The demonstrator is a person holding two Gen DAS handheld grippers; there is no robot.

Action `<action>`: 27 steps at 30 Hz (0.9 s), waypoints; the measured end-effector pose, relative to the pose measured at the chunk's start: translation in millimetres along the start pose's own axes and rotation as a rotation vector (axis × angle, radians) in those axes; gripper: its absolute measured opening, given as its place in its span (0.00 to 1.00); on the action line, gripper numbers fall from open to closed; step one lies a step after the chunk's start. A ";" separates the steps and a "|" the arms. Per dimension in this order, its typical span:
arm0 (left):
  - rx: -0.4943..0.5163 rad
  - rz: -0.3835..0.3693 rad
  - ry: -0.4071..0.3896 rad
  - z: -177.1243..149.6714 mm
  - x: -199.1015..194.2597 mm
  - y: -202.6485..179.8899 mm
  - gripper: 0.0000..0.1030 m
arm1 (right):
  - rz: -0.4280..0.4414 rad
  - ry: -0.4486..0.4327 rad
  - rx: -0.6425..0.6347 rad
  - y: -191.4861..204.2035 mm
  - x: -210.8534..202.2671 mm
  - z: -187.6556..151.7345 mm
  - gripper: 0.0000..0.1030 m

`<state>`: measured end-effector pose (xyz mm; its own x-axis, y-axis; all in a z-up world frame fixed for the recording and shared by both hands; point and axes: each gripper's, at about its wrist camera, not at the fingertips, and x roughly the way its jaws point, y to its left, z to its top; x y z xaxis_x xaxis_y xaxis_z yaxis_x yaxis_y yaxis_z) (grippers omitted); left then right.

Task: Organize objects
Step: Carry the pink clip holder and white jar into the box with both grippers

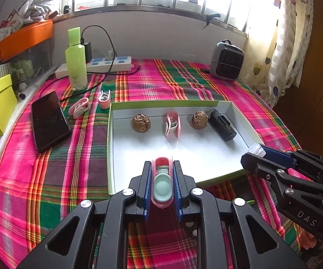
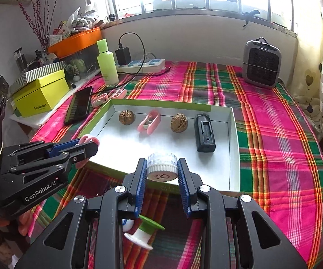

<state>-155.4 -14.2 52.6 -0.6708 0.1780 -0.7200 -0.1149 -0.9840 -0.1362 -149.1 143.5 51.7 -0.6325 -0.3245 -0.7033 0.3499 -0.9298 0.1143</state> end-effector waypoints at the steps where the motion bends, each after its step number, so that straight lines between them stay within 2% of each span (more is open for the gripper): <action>1: -0.003 0.002 0.002 1.9 2.4 1.1 0.16 | 0.001 0.004 -0.003 0.6 3.5 2.4 0.28; 12: 0.004 0.019 0.020 21.1 30.4 11.5 0.16 | 0.015 0.055 -0.005 3.6 41.3 16.1 0.28; 27: 0.010 0.019 0.061 30.6 61.3 16.9 0.16 | 0.021 0.091 -0.024 8.6 70.0 26.6 0.28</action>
<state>-220.8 -20.2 27.0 -0.6271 0.1588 -0.7626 -0.1102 -0.9872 -0.1150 -208.8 108.2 22.2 -0.5599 -0.3254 -0.7620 0.3796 -0.9182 0.1132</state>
